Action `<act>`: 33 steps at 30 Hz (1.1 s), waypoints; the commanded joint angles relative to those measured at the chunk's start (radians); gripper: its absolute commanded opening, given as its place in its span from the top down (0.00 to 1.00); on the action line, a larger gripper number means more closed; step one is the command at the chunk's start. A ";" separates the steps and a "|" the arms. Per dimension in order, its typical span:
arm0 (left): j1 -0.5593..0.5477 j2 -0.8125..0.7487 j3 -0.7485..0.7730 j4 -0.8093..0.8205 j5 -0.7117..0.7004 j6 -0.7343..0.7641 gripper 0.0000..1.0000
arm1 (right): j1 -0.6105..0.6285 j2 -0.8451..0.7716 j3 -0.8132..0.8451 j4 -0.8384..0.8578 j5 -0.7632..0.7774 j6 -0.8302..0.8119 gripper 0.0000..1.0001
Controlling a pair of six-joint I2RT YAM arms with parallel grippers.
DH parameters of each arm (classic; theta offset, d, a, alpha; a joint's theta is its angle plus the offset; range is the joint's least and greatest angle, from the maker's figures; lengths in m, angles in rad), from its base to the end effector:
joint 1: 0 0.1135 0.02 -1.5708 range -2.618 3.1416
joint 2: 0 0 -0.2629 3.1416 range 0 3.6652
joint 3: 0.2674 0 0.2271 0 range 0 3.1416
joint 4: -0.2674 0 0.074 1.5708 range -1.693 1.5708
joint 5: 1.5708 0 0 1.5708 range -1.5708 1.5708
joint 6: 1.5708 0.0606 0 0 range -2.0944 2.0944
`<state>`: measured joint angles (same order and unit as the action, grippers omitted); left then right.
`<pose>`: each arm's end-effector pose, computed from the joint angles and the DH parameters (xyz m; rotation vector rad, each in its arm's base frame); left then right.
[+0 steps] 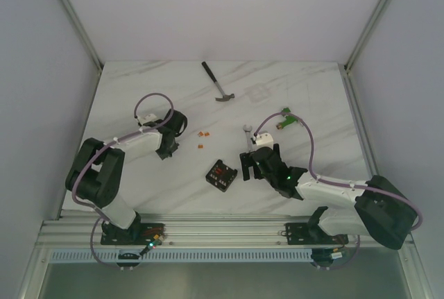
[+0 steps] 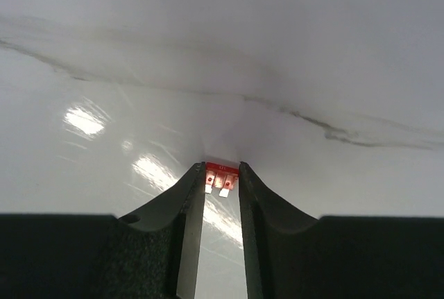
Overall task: Snap on the fuse box
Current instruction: Pick up the fuse from the center of the board.
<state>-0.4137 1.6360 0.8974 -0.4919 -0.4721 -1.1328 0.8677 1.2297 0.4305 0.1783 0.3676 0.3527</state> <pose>0.2695 -0.0882 0.1521 -1.0040 2.3690 0.1340 0.1679 0.1644 0.1701 -0.3489 2.1321 0.3060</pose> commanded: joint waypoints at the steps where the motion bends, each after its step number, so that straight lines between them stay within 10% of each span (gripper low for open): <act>1: -0.056 0.067 -0.023 -0.065 0.109 0.038 0.66 | 0.004 0.000 -0.010 0.023 0.027 -0.001 0.01; 33: -0.316 0.275 0.430 0.106 0.275 0.331 0.66 | -0.162 -0.059 -0.035 0.169 -0.193 0.052 0.02</act>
<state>-0.7227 1.8965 1.3106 -0.4332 -0.2432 -0.8494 0.7292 1.1694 0.4004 0.2504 0.2604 0.3737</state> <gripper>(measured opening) 0.335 0.987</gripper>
